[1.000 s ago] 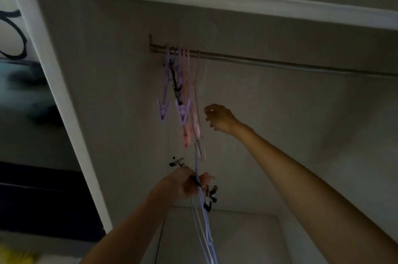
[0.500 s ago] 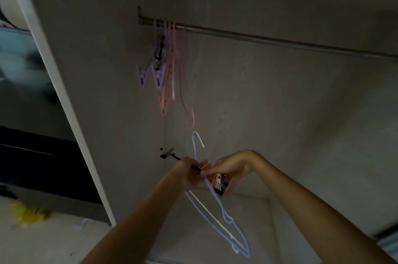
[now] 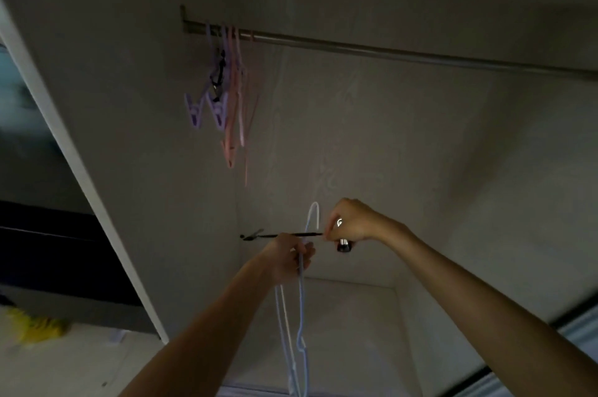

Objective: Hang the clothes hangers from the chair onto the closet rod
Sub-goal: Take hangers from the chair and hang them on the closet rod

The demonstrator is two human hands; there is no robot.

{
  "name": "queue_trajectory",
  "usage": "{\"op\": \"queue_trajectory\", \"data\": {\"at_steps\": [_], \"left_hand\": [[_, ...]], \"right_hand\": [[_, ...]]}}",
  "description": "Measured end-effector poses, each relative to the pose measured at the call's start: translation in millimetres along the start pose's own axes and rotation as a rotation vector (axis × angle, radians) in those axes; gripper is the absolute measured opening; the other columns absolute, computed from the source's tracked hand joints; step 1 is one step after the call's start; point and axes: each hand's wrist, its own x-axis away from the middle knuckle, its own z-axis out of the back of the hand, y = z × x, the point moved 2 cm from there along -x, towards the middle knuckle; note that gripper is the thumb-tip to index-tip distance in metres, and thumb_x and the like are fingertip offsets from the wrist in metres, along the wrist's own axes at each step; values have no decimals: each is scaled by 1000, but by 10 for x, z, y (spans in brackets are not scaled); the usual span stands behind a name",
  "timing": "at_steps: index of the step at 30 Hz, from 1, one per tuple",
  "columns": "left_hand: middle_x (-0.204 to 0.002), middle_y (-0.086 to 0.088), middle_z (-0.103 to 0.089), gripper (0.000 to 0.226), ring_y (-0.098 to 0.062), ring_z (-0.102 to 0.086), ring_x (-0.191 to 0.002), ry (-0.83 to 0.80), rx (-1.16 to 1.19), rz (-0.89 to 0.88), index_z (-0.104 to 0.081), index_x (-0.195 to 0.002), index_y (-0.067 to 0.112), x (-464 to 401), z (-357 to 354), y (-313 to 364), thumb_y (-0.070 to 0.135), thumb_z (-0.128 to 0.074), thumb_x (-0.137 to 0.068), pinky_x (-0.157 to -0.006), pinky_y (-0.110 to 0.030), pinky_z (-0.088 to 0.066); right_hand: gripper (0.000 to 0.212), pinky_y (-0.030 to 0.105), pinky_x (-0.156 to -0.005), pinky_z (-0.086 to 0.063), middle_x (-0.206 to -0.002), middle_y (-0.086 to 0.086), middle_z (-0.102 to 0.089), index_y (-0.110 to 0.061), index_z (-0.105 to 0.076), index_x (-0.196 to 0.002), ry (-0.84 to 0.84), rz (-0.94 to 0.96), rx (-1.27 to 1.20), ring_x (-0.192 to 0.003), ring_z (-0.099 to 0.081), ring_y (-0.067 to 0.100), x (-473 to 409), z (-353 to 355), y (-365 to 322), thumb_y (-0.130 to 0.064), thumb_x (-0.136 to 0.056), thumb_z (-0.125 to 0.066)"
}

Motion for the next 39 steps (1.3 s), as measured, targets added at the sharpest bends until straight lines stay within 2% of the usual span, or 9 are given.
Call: {"op": "queue_trajectory", "data": {"at_steps": [3, 9, 15, 20, 24, 28, 31, 36, 39], "left_hand": [[-71, -6, -58, 25, -15, -56, -69, -17, -160, 11, -48, -72, 8, -64, -25, -60, -4, -39, -93, -63, -22, -41], [-75, -10, -61, 19, -15, -68, -52, 14, -322, -18, -52, -81, 8, -186, -28, -137, -8, -49, -91, -49, -23, -55], [-53, -12, -69, 16, -17, -67, -43, -32, -202, -90, -50, -94, -4, -226, -133, -105, -15, -38, -92, -41, -19, -53], [-112, -33, -62, 34, -9, -68, -49, -26, -263, -165, -42, -126, -23, -228, -199, -89, -9, -41, -94, -53, -13, -56], [-59, -3, -72, 33, -5, -68, -52, -124, -312, -156, -47, -123, -21, -194, -262, -186, -6, -44, -94, -56, -11, -55], [-65, -6, -73, 37, -11, -72, -59, -129, -285, -184, -46, -129, -12, -290, -205, -210, -10, -45, -92, -60, -16, -58], [-58, -2, -71, 30, -7, -69, -53, -136, -237, -266, -52, -120, -9, -321, -202, -217, -12, -42, -91, -58, -13, -56], [-51, 0, -67, 32, -4, -64, -46, -122, -221, -313, -63, -76, 3, -348, -248, -283, -11, -40, -93, -52, -13, -54], [-54, 0, -66, 25, -5, -62, -41, -27, -303, -280, -62, -80, 12, -374, -147, -357, -11, -53, -88, -43, -13, -50]], "right_hand": [[16, 26, -75, -47, -87, 4, -72, -9, -74, -90, 116, 16, -73, -82, -62, 13, 27, 21, 188, -19, -78, -72], [9, 14, -51, -45, -61, -7, -63, -16, -67, -73, 27, 95, -426, -53, -58, -2, 258, 100, 319, -18, -81, -72], [8, 13, -50, -47, -59, -5, -61, -12, -70, -89, -2, 17, -534, -50, -61, 1, 375, 232, 450, -18, -83, -69], [18, 16, -58, -52, -60, -5, -58, -9, -70, -100, 0, -106, -771, -58, -60, 7, 401, 168, 608, -18, -85, -67], [10, 13, -53, -50, -66, 1, -57, -14, -70, -94, 4, -144, -946, -50, -58, 3, 342, -25, 528, -18, -86, -65], [12, 11, -48, -50, -58, -2, -57, -8, -70, -95, -116, -222, -1168, -48, -56, 2, 277, -182, 407, -13, -88, -62], [12, 7, -41, -45, -49, -6, -56, -7, -70, -89, -271, -353, -1263, -40, -53, 1, 283, -290, 335, -14, -89, -59], [21, 8, -30, -36, -42, -6, -49, -8, -74, -78, -492, -382, -1508, -29, -45, 1, 305, -400, 238, -15, -84, -55], [11, 11, -28, -31, -37, -4, -44, -5, -72, -80, -591, -270, -1690, -25, -40, 3, 359, -330, 326, -12, -75, -65]]}}
